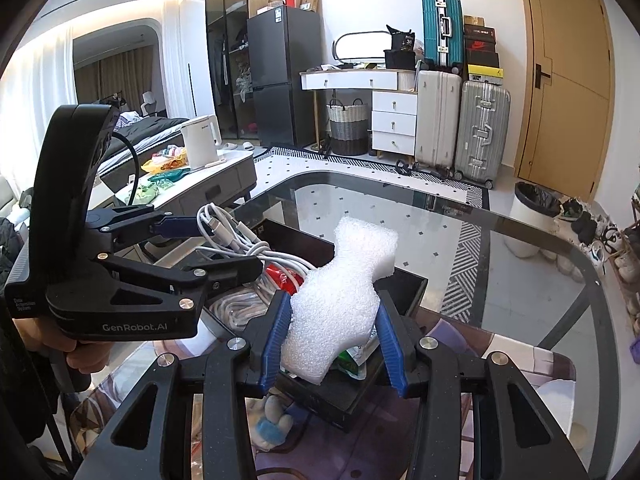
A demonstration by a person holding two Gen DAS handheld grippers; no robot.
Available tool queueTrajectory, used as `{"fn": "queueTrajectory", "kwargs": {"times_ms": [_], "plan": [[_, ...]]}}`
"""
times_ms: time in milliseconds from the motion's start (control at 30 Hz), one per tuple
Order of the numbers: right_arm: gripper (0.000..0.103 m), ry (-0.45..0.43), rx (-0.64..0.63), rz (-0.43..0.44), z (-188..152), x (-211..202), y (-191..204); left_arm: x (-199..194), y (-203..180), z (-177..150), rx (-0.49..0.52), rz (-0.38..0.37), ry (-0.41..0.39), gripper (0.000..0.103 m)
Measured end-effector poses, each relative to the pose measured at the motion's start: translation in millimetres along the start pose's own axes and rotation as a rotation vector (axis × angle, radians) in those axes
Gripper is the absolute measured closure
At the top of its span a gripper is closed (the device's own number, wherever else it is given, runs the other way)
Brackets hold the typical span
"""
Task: Organize soft objects
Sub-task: 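Release the foam piece into the box while the left tool releases the cables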
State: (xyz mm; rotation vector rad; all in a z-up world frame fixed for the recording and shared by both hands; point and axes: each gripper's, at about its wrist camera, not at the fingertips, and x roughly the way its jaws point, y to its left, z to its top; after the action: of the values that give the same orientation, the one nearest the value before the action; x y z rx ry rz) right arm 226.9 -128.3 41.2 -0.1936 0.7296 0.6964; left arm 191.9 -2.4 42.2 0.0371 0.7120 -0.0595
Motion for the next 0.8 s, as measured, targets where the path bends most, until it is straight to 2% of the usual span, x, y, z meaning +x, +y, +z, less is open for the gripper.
{"fn": "queueTrajectory", "kwargs": {"times_ms": [600,800], "plan": [[0.06,0.051,-0.051,-0.022,-6.3,35.6,1.5,22.6,-13.1,-4.9,0.074,0.046,0.026,0.035],[0.06,0.057,-0.062,-0.036,-7.0,40.7,1.0,29.4,-13.8,-5.9,0.071,0.028,0.049,0.035]]}}
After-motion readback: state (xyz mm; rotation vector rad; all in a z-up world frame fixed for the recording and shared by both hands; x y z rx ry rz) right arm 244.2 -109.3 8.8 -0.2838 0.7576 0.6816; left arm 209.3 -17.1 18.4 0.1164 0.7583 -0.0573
